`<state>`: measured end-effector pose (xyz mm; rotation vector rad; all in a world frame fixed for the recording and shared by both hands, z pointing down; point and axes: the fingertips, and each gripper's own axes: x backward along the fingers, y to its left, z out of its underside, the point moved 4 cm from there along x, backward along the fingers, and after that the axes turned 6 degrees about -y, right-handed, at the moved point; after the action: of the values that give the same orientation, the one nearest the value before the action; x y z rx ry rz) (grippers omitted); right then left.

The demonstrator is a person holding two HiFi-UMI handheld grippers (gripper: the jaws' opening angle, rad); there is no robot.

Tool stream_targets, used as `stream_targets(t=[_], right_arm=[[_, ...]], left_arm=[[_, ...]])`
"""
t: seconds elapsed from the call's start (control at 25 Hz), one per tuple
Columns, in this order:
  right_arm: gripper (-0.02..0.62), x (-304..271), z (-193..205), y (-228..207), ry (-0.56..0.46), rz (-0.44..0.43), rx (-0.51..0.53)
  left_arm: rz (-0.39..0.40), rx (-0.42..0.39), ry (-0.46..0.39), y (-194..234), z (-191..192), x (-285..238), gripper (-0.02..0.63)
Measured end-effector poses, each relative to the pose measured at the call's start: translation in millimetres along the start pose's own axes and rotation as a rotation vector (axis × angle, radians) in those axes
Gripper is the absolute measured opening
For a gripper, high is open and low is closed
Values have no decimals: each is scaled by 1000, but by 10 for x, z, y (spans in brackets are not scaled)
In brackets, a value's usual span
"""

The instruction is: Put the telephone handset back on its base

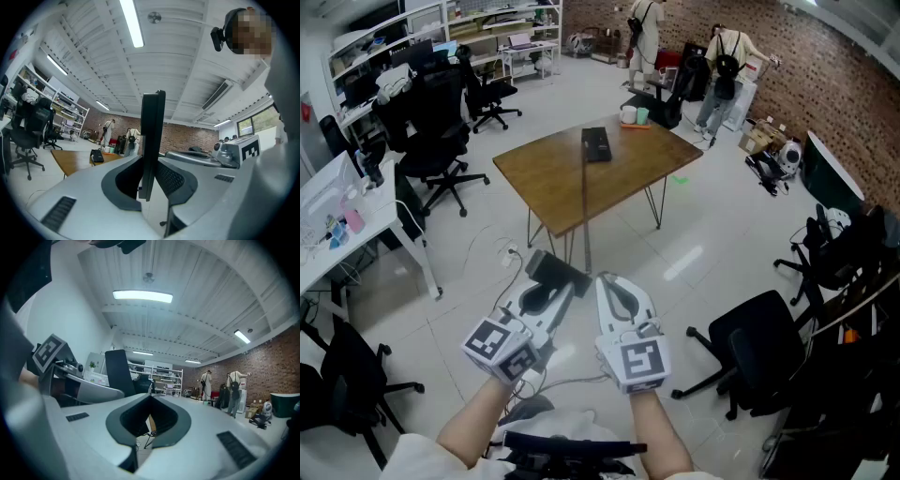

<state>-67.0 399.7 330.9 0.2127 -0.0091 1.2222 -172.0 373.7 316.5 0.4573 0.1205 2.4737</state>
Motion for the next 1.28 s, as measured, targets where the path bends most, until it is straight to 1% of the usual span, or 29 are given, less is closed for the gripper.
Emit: stream_targets(t=[0.16,0.28,0.4,0.56,0.76,0.96,1.12,1.28], right_arm=[[2,71,-6,-78,-11,11,-20],[2,93,30,-175,-9,12,-16],[2,82,68,-266,-5,15,-13],[2,-18,144,-353,-6,18,-48],[2,-285,284,-480,13,-7,-19],[2,-635,408,-688,32,-23,8],[2,-966,556,-927,55,-31,5],[2,-1323,655,-1125,70,-19,-8]], left_arm=[[12,17,30,-78,93,-14,75],[13,13,42,-97,147,-76,75],[11,10,39,-67,176,-154,75],[9,20,40,42,245,-277,75],[8,31,46,270,367,-503,75],[-4,48,54,593,500,-821,74],[-7,59,63,850,622,-1145,75],[0,72,81,1103,696,-1442,75]])
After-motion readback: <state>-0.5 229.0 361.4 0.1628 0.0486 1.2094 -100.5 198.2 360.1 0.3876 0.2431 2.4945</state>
